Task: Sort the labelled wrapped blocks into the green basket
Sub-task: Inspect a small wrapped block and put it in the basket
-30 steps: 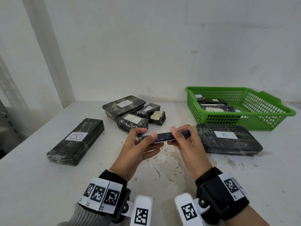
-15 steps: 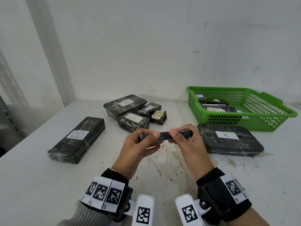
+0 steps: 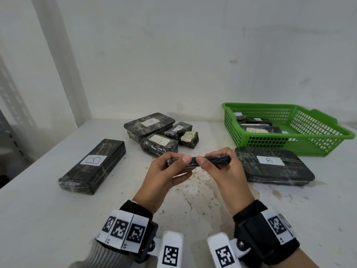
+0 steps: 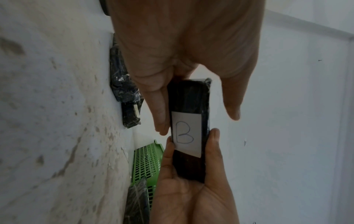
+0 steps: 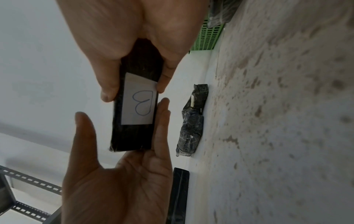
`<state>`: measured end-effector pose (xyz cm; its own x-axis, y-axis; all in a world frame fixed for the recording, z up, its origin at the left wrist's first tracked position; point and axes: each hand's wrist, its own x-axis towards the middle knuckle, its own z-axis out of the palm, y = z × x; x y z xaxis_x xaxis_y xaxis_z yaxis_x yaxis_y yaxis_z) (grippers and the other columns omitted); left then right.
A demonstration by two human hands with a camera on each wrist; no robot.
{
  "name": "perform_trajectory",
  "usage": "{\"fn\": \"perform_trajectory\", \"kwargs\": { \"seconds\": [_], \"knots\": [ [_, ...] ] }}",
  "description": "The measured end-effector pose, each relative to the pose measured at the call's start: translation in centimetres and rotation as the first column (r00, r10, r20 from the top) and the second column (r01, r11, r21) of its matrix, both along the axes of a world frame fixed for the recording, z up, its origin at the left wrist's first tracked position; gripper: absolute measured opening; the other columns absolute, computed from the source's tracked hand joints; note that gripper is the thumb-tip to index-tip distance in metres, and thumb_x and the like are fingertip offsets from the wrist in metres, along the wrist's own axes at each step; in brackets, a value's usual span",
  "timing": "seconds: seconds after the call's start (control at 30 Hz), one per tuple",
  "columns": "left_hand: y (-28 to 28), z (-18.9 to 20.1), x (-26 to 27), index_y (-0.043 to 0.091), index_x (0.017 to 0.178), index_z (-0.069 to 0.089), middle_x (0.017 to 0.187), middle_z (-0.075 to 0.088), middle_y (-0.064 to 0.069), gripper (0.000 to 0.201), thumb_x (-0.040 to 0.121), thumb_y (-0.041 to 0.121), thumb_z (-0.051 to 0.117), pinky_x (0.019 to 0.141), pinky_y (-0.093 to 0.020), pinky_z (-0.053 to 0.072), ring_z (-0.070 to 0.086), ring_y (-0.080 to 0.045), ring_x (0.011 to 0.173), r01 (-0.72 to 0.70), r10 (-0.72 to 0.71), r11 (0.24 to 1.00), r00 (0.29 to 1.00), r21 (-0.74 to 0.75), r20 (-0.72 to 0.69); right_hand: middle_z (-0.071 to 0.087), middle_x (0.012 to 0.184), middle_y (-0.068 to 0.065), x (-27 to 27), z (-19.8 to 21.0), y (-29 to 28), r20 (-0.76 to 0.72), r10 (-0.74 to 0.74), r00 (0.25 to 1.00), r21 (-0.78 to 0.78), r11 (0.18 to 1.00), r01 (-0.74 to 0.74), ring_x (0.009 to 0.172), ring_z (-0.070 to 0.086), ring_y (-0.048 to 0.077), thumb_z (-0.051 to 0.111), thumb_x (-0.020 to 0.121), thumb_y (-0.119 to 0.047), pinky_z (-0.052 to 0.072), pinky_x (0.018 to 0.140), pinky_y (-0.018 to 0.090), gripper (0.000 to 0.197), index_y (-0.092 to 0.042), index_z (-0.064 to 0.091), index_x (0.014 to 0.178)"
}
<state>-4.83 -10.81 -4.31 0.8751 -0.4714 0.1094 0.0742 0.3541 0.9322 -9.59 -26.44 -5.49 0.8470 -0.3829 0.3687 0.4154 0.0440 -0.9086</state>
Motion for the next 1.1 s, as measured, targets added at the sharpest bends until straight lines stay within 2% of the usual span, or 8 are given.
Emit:
{"fn": "perform_trajectory", "kwargs": {
  "seconds": [0.1,0.17,0.3,0.47,0.57,0.7,0.9,1.1],
  "knots": [
    [-0.05,-0.24,0.12,-0.005,0.102,0.063,0.108,0.069,-0.026,0.036,0.077,0.019,0.074,0.087,-0.034,0.058,0.071,-0.028,0.1,-0.017,0.017,1.0,1.0,0.006,0.013,0.069,0.07,-0.012,-0.05,0.05,0.18,-0.007,0.006,1.0,0.008,1.0,-0.006,0.072,0.066,0.004,0.08,0.062,-0.024,0.053,0.07,0.017,0.039,-0.007,0.057,0.089],
    [-0.06,-0.41,0.31,-0.003,0.099,0.064,0.104,0.067,-0.025,0.032,0.076,0.013,0.079,0.086,-0.032,0.058,0.07,-0.028,0.097,-0.025,0.025,1.0,1.0,-0.014,0.01,0.068,0.077,-0.01,0.14,-0.07,0.22,-0.023,-0.002,1.0,0.024,1.0,0.003,0.08,0.065,0.009,0.087,0.062,-0.038,0.054,0.077,0.022,0.046,-0.014,0.058,0.088],
    [0.06,-0.41,0.66,0.001,0.099,0.064,0.108,0.065,-0.022,0.031,0.069,0.007,0.069,0.084,-0.025,0.057,0.068,-0.022,0.096,-0.047,0.047,0.997,0.999,-0.062,0.002,0.058,0.114,0.016,0.43,-0.23,0.11,-0.086,0.017,0.996,-0.002,1.0,-0.017,0.106,0.062,0.027,0.074,0.069,-0.066,0.049,0.101,0.039,0.044,-0.028,0.061,0.088],
    [0.25,0.1,0.66,0.005,0.122,0.054,0.111,0.066,-0.018,0.054,0.07,0.0,0.07,0.073,-0.024,0.057,0.07,-0.02,0.088,-0.061,0.038,0.976,0.993,-0.209,-0.111,0.065,0.1,0.002,0.25,-0.06,0.07,-0.03,0.086,0.996,0.063,0.994,-0.084,0.104,0.066,0.027,0.064,0.085,-0.021,0.055,0.09,0.035,0.014,-0.014,0.057,0.096],
    [0.14,-0.04,0.59,0.014,0.135,0.048,0.115,0.064,-0.025,0.059,0.079,-0.002,0.062,0.081,-0.028,0.059,0.069,-0.025,0.095,-0.049,0.023,0.971,0.994,-0.236,-0.111,0.07,0.099,0.003,0.06,0.17,0.3,-0.019,0.071,0.997,0.107,0.992,-0.069,0.102,0.069,0.031,0.06,0.091,-0.003,0.057,0.09,0.038,0.022,-0.017,0.053,0.107],
    [0.32,-0.11,0.43,0.034,0.14,0.043,0.107,0.07,-0.023,0.069,0.081,-0.001,0.053,0.087,-0.032,0.058,0.069,-0.028,0.1,0.025,-0.029,0.971,0.999,-0.237,-0.014,0.068,0.108,0.01,-0.11,0.46,0.2,-0.045,0.134,0.99,0.185,0.975,-0.124,0.098,0.071,0.022,0.059,0.093,-0.004,0.059,0.081,0.035,0.047,-0.033,0.045,0.128],
    [0.37,-0.34,0.79,0.013,0.133,0.051,0.11,0.064,-0.029,0.059,0.08,-0.007,0.065,0.081,-0.031,0.059,0.068,-0.029,0.094,-0.012,0.003,0.982,0.999,-0.188,-0.049,0.063,0.119,0.018,0.09,0.47,-0.1,-0.12,0.145,0.982,0.26,0.96,-0.11,0.107,0.068,0.028,0.053,0.097,-0.005,0.06,0.073,0.034,0.025,-0.019,0.057,0.118],
    [0.52,-0.1,0.76,0.007,0.132,0.051,0.131,0.054,-0.034,0.056,0.077,0.0,0.058,0.078,-0.027,0.058,0.066,-0.027,0.098,0.001,-0.014,0.978,0.998,-0.21,-0.06,0.068,0.108,0.011,0.35,0.41,-0.25,-0.097,0.14,0.985,0.306,0.946,-0.105,0.102,0.069,0.027,0.053,0.098,-0.014,0.06,0.076,0.038,0.022,-0.014,0.058,0.119]
  ]
}}
